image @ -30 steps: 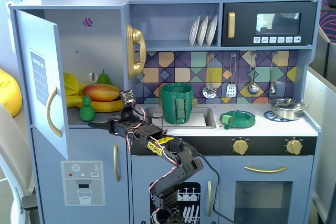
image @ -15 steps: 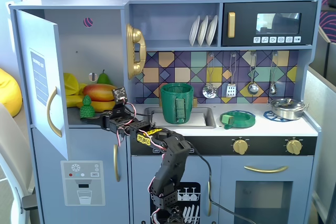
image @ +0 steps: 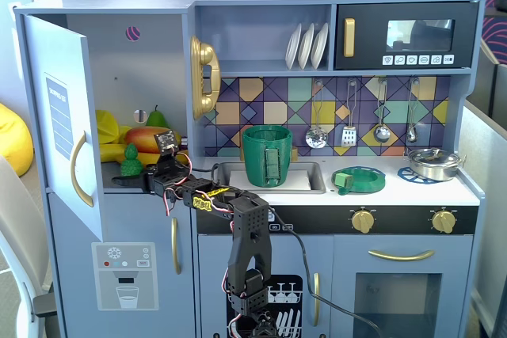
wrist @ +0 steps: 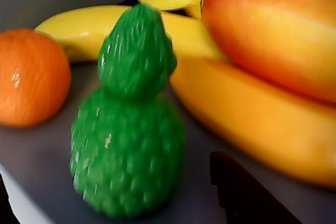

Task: Pick up the green pineapple from the left cabinet and place it in the green recipient

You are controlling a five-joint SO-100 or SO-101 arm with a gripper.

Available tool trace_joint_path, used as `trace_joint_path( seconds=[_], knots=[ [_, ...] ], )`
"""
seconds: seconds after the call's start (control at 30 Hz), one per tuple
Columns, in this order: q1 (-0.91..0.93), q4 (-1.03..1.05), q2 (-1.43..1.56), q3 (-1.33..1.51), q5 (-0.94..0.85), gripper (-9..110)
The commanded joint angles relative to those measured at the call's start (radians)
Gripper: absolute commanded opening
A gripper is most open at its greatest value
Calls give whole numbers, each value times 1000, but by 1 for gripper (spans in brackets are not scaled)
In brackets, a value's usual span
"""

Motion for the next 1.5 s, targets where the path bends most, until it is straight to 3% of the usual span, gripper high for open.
trace_joint_path(
  seconds=[0.0,0.3,0.57,0.7,0.83,1.03,1.2,1.47],
  knots=[
    [-20,-26,-37,-144,-15,45],
    [-35,-5,-120,-252,-15,40],
    [-40,110,-123,-259,-164,0],
    [-38,158,-92,-250,-144,0],
    [-40,287,11,-238,-233,0],
    [-17,549,365,-97,-399,0],
    [25,782,623,-57,-408,0],
    [382,985,816,-95,-388,0]
  ],
)
